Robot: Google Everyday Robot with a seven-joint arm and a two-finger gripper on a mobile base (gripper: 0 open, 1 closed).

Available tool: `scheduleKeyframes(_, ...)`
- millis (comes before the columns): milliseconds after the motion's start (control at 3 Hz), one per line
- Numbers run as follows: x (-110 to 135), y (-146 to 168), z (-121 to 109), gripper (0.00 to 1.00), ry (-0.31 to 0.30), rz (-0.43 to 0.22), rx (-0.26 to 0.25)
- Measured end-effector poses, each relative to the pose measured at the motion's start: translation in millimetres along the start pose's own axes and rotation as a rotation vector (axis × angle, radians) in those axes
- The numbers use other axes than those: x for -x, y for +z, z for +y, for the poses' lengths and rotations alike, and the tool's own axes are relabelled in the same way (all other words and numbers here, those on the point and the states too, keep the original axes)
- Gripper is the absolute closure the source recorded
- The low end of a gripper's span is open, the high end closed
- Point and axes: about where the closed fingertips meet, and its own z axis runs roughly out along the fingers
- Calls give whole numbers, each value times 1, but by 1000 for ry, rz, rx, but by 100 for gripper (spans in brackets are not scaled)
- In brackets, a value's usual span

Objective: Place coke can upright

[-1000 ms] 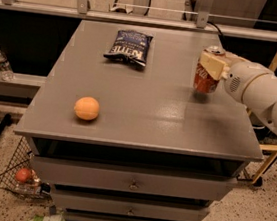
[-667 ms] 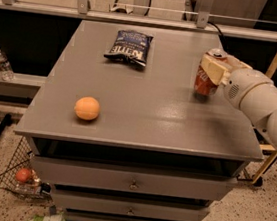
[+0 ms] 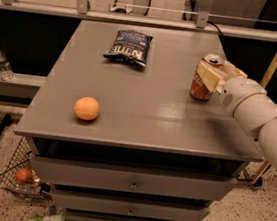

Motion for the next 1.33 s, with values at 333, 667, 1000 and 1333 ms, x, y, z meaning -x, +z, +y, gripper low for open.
scheduleKeyframes(333, 7, -1, -1, 100, 2, -24, -3)
scheduleKeyframes(667, 6, 1, -3, 74, 3, -23, -6)
scheduleKeyframes(1000, 6, 1, -5, 51, 4, -23, -9)
scheduleKeyframes(1333, 5, 2, -6, 28, 4, -22, -11)
